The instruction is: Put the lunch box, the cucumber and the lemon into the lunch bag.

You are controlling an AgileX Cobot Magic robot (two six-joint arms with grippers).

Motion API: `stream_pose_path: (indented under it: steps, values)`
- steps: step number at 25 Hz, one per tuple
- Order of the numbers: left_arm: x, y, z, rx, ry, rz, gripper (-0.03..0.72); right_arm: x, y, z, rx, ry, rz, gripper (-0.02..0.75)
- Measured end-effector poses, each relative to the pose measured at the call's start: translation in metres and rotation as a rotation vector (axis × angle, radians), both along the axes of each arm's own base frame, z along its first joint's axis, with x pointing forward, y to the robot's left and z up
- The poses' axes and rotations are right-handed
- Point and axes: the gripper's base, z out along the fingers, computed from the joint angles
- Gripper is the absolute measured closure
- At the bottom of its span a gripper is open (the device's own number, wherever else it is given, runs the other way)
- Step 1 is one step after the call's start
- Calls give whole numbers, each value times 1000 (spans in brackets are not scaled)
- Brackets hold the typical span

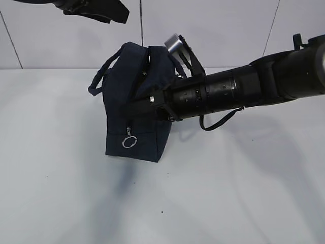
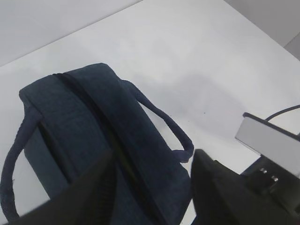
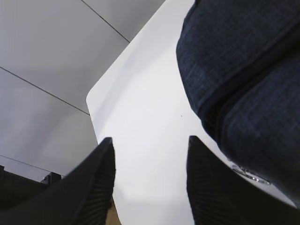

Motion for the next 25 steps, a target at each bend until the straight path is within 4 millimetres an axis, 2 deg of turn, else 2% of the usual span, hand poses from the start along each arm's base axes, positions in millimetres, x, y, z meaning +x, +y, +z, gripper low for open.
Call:
stream_pose_path:
  steps: [4,11,13,19,25]
  values:
    - [-6,2,8,9,-18,-10,343,-3,5,-6,-65,2,3,381]
    - [-27,15,20,81,-86,3,379,-24,40,-20,-255,-67,58,404]
    - [-36,26,23,97,-112,38,382,-27,45,-22,-291,-73,43,405]
    - [-59,71,28,106,-158,179,384,-19,41,-26,-329,4,-100,420]
    - [-75,86,24,131,-181,232,384,-18,45,-23,-342,38,-203,458]
